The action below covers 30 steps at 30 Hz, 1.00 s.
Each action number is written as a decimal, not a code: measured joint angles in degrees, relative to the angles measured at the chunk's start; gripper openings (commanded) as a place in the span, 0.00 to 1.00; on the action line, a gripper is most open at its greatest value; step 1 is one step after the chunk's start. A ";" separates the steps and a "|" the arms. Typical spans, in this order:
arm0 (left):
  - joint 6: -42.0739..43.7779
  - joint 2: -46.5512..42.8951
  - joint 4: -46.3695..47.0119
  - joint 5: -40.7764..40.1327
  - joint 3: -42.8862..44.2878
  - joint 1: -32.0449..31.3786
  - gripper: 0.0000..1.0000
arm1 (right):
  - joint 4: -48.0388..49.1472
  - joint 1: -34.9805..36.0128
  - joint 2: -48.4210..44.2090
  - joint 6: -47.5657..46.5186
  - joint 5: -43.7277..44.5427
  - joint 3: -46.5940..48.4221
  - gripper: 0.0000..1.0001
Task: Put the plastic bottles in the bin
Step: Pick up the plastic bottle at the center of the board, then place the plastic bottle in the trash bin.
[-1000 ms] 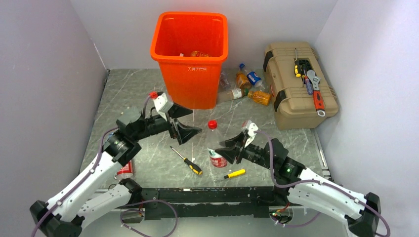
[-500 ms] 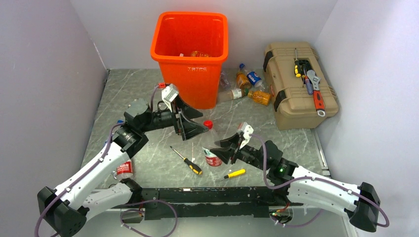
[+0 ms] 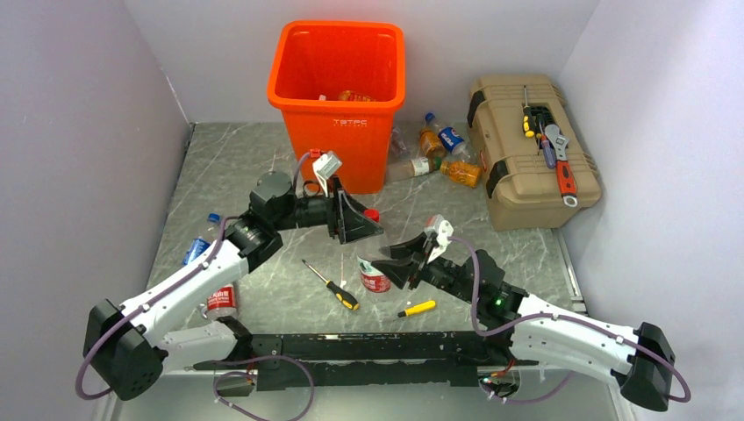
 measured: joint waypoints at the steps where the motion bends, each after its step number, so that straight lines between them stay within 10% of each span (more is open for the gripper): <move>1: -0.11 0.09 0.00 0.00 0.00 -0.44 0.56 | 0.09 0.02 0.13 0.02 0.00 0.00 0.18; 8: 2.34 -0.24 0.28 -1.68 0.00 -1.92 0.41 | 0.42 0.31 0.59 1.44 -0.42 0.00 0.18; 12: 2.82 -0.33 0.20 -2.49 0.00 -2.21 0.09 | 0.55 0.31 0.72 1.88 -0.42 0.00 0.23; 18: 4.07 -0.68 -0.74 -3.43 0.24 -2.60 0.00 | -1.42 0.37 1.42 2.89 -0.33 1.49 0.99; 30: 16.13 -7.58 -13.29 -15.96 14.27 -3.43 0.00 | -21.88 0.46 -4.92 3.89 1.97 15.67 1.00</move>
